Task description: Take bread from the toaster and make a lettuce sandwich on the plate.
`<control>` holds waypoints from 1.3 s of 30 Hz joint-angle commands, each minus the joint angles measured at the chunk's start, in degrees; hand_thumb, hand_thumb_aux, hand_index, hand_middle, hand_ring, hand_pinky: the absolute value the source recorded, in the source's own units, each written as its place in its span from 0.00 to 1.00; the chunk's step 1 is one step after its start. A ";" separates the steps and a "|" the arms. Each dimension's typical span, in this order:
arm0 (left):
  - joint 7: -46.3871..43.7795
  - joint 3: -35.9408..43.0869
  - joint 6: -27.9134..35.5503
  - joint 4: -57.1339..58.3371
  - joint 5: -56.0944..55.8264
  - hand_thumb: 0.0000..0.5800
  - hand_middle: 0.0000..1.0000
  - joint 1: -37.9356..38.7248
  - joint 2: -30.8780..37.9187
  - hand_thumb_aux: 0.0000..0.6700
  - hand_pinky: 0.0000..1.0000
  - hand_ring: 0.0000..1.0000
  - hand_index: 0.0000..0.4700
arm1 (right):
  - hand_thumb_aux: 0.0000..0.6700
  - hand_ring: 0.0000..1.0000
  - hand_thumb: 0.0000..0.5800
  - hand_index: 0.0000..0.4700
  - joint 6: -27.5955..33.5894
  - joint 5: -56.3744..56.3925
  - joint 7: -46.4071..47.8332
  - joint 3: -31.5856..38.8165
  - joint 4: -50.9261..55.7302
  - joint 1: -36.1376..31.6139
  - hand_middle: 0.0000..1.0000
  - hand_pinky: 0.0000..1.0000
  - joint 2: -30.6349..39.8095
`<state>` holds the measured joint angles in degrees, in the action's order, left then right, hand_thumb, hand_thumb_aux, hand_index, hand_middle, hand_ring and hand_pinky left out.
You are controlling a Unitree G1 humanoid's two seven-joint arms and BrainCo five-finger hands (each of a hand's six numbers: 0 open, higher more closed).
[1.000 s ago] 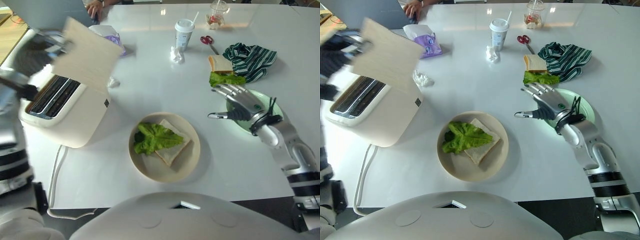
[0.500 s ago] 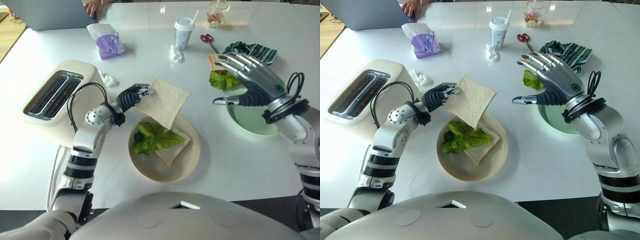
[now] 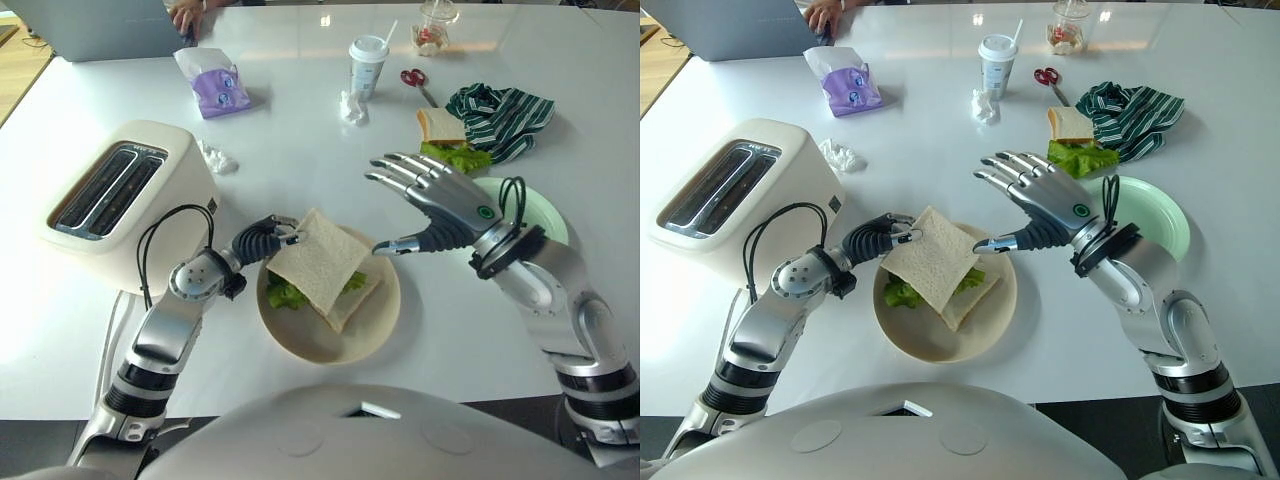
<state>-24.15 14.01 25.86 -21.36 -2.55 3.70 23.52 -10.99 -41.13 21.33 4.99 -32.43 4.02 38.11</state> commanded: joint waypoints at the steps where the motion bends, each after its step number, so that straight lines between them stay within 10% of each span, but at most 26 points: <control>1: -0.22 1.46 -0.44 1.44 0.95 1.00 1.00 0.13 -0.66 1.00 1.00 1.00 1.00 | 0.00 0.00 0.00 0.00 -0.95 -3.73 1.05 3.83 0.15 1.76 0.00 0.00 -0.95; 21: -4.16 4.80 1.06 1.38 1.14 1.00 1.00 -0.90 -0.55 1.00 1.00 1.00 1.00 | 0.00 0.00 0.00 0.00 3.68 30.76 15.50 3.96 -15.10 11.21 0.00 0.00 -0.61; 39: -3.00 7.19 -2.38 3.86 6.08 1.00 1.00 -0.87 -1.15 1.00 1.00 1.00 1.00 | 0.00 0.00 0.00 0.00 -1.95 17.43 13.53 8.46 -1.11 10.50 0.00 0.00 0.26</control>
<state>-26.98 21.00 23.24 -18.23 3.41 2.96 22.61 -12.58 -22.73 34.76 12.09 -34.18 14.60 38.97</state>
